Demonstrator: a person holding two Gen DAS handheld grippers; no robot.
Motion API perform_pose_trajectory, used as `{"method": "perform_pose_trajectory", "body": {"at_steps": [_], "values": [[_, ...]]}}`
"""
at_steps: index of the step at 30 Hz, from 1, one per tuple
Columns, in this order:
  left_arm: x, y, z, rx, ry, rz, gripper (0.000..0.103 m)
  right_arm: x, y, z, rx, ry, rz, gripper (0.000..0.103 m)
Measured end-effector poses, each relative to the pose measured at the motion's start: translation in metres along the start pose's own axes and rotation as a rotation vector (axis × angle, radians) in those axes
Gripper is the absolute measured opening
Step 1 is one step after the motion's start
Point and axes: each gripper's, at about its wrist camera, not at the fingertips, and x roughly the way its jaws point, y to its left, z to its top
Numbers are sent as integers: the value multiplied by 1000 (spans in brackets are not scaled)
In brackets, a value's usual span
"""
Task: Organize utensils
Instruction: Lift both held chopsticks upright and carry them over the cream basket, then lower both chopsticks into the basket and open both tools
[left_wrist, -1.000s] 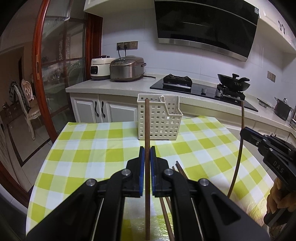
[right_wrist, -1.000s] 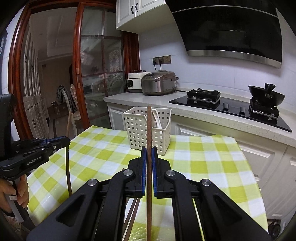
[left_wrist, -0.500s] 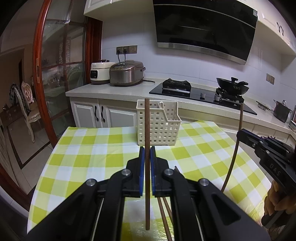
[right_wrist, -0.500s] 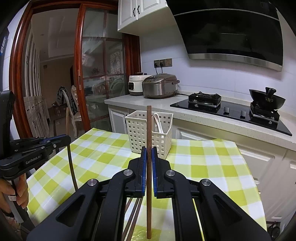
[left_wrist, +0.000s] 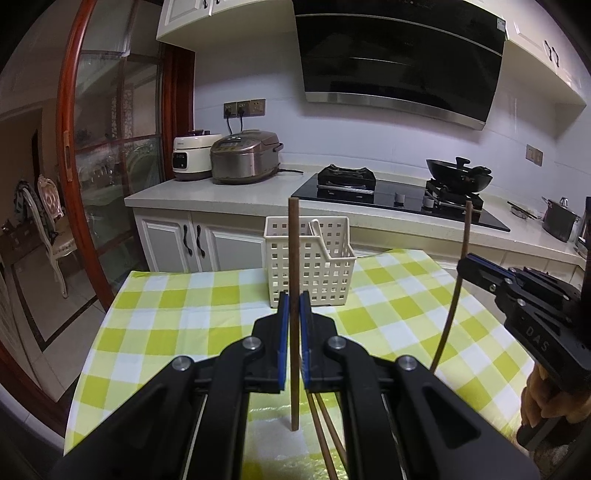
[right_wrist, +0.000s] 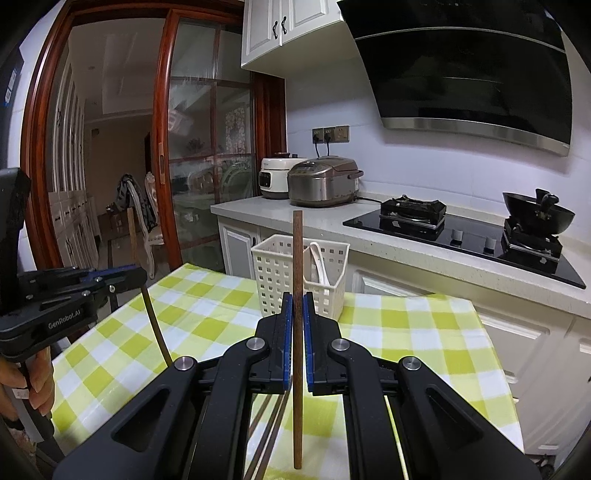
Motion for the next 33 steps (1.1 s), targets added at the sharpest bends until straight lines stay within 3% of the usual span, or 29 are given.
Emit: {"method": "perform_pose_trajectory", "body": {"at_steps": [12, 19, 26, 33], "values": [[34, 7, 65, 21, -7, -12, 6, 56, -30, 53, 36, -49, -25, 6], [60, 12, 135, -9, -33, -33, 6, 95, -32, 102, 3, -76, -53, 6], [77, 4, 206, 27, -102, 2, 6, 121, -35, 156, -11, -125, -69, 6], [124, 11, 224, -17, -129, 9, 6, 163, -36, 164, 9, -130, -43, 6]]}}
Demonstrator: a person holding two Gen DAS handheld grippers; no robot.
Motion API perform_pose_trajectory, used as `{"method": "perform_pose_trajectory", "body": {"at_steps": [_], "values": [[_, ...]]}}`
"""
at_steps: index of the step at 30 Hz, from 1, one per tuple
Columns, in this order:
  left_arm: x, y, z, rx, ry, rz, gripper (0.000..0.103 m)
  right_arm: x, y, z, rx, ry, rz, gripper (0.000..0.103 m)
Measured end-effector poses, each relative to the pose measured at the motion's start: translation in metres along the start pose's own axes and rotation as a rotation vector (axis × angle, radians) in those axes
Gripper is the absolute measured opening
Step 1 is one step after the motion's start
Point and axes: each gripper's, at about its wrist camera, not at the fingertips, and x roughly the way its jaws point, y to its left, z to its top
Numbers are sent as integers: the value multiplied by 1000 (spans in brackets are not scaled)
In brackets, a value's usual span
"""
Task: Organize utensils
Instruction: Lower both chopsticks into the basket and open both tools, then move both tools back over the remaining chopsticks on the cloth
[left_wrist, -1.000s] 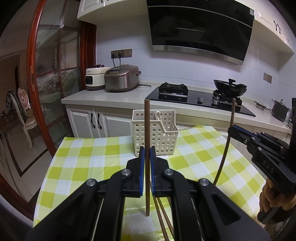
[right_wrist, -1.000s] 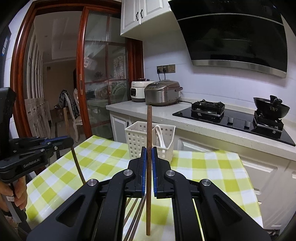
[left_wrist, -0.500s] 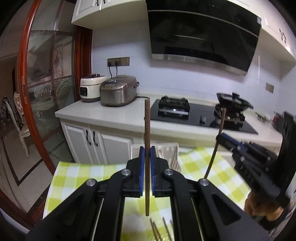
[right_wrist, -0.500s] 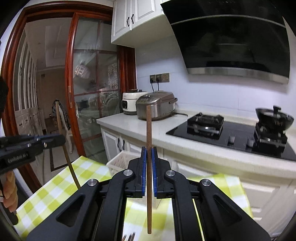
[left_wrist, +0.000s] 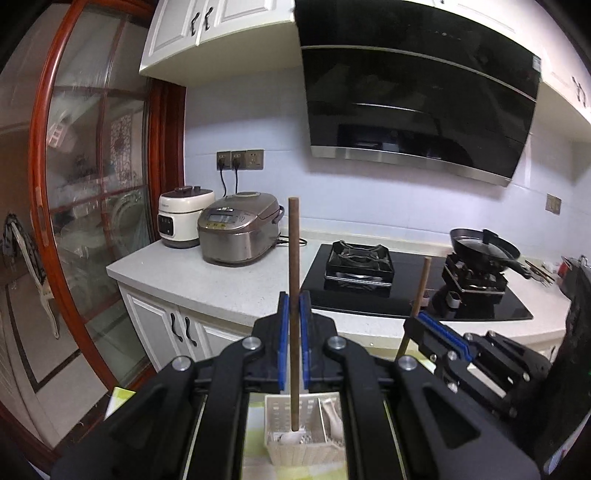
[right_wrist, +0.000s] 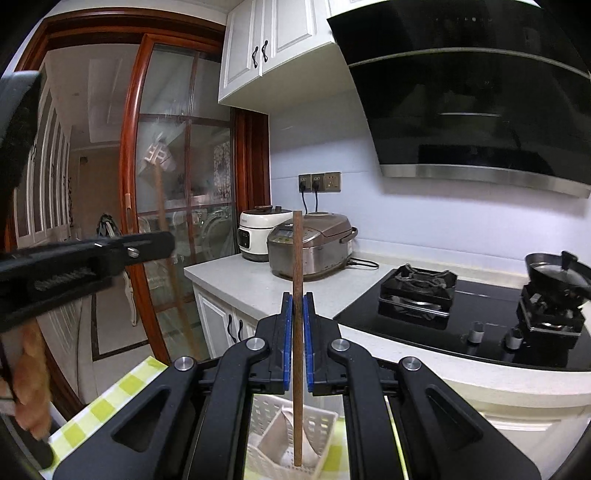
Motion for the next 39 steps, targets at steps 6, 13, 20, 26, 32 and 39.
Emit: {"method": "perform_pose_trajectory", "body": {"at_steps": [6, 13, 20, 26, 32, 39], "values": [[45, 12, -39, -34, 47, -11, 6, 41, -2, -41, 17, 76, 20, 6], [73, 29, -78, -95, 148, -16, 18, 61, -14, -70, 57, 171, 25, 10], [41, 44, -80, -103, 119, 86, 46, 17, -13, -52, 43, 135, 22, 12], [-30, 54, -117, -113, 58, 234, 85, -56, -9, -82, 40, 159, 35, 29], [-81, 59, -187, -134, 109, 250, 93, -106, -4, -153, 92, 243, 48, 43], [-121, 45, -255, -114, 162, 261, 93, -136, 5, -227, 177, 354, 28, 43]]}}
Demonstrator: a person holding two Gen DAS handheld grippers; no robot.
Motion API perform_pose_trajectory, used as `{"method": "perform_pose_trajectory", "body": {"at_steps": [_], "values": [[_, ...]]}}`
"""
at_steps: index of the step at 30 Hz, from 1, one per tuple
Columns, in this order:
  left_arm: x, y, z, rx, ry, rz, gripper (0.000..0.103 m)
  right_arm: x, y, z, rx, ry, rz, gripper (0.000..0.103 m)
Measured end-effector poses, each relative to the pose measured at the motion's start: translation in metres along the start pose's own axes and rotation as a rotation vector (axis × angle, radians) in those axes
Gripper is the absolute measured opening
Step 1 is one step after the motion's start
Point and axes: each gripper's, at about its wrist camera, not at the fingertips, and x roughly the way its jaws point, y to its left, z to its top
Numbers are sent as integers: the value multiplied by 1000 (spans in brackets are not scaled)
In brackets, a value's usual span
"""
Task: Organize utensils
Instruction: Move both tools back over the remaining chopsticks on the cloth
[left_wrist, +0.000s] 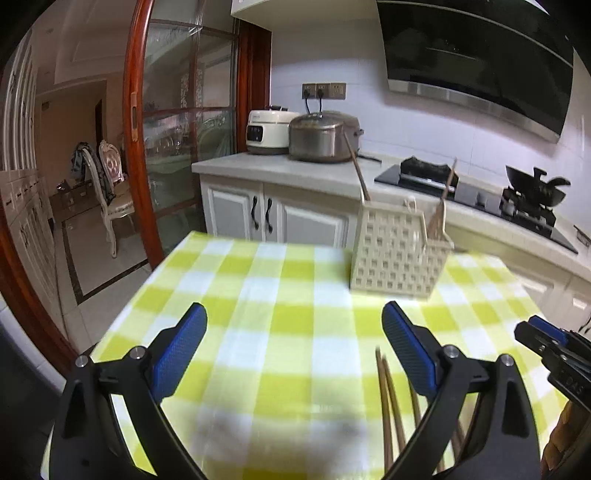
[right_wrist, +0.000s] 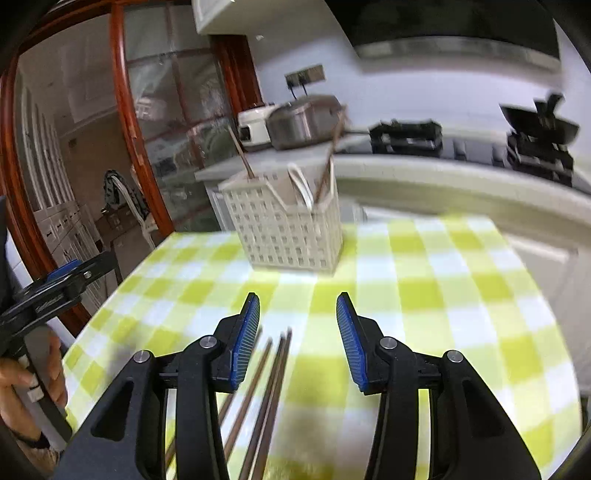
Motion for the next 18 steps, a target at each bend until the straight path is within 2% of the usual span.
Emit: {"method": "perform_pose_trajectory", "body": {"at_steps": [8, 12, 18], "values": [[-5, -7, -48, -13, 80, -31, 93, 15, 5, -35, 6, 94, -30, 41], [2, -14, -62, 22, 112, -20, 93, 28, 7, -43, -8, 151, -40, 34], [9, -18, -66, 49, 129, -16, 92, 46, 11, -42, -20, 206, -40, 26]]}}
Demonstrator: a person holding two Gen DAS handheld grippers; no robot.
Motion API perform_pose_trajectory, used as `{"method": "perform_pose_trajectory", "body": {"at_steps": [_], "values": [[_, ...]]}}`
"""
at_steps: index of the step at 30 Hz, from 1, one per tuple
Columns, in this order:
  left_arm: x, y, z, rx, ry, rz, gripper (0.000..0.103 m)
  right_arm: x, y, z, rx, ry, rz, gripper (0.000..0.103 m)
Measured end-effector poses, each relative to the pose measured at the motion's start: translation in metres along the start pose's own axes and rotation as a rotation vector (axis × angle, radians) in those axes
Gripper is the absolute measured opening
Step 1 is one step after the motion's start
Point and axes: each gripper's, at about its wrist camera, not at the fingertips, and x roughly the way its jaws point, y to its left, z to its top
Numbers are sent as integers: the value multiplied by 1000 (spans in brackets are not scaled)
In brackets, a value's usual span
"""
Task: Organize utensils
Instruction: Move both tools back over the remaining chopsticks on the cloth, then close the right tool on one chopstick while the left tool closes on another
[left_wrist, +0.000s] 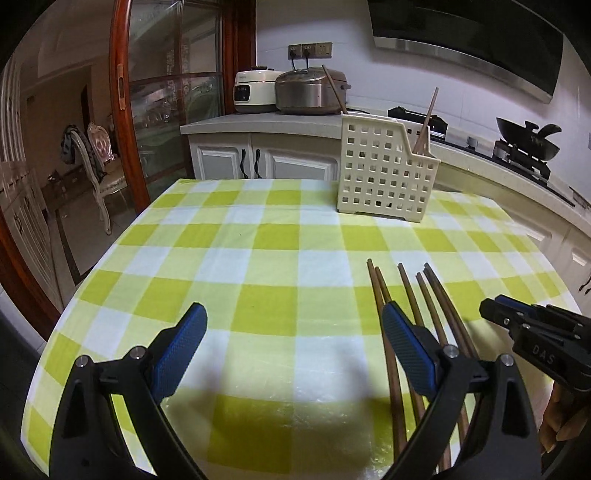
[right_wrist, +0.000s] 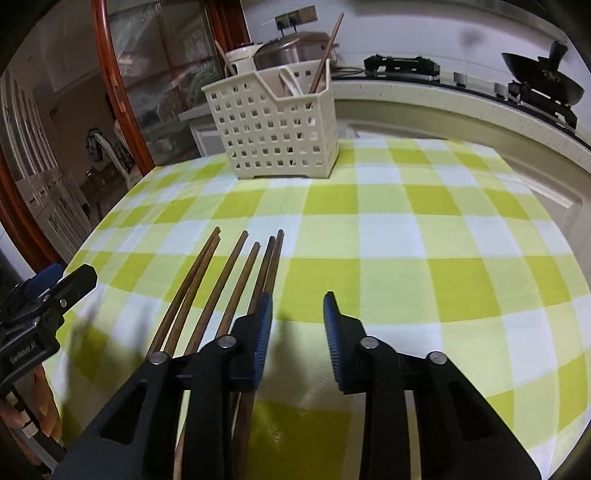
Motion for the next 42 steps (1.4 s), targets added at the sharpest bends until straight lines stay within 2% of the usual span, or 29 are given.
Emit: {"method": "perform_pose_trajectory", "body": {"at_steps": [4, 10, 26, 34, 36, 40, 42], "values": [[1, 1, -2, 1, 0, 2, 92, 7, 7, 5, -26, 20, -3, 19], [4, 6, -2, -9, 12, -8, 92, 14, 16, 10, -48, 37, 0, 14], [6, 10, -3, -16, 26, -26, 92, 32, 24, 14, -87, 88, -32, 12], [16, 4, -2, 19, 79, -39, 92, 39, 27, 16, -127, 101, -71, 8], [21, 1, -1, 35, 98, -34, 90, 37, 23, 15, -113, 100, -63, 7], [33, -12, 2, 69, 139, -42, 78, 32, 14, 11, -93, 98, -58, 7], [39, -21, 5, 88, 153, -51, 76, 29, 8, 10, -81, 97, -52, 7]]}}
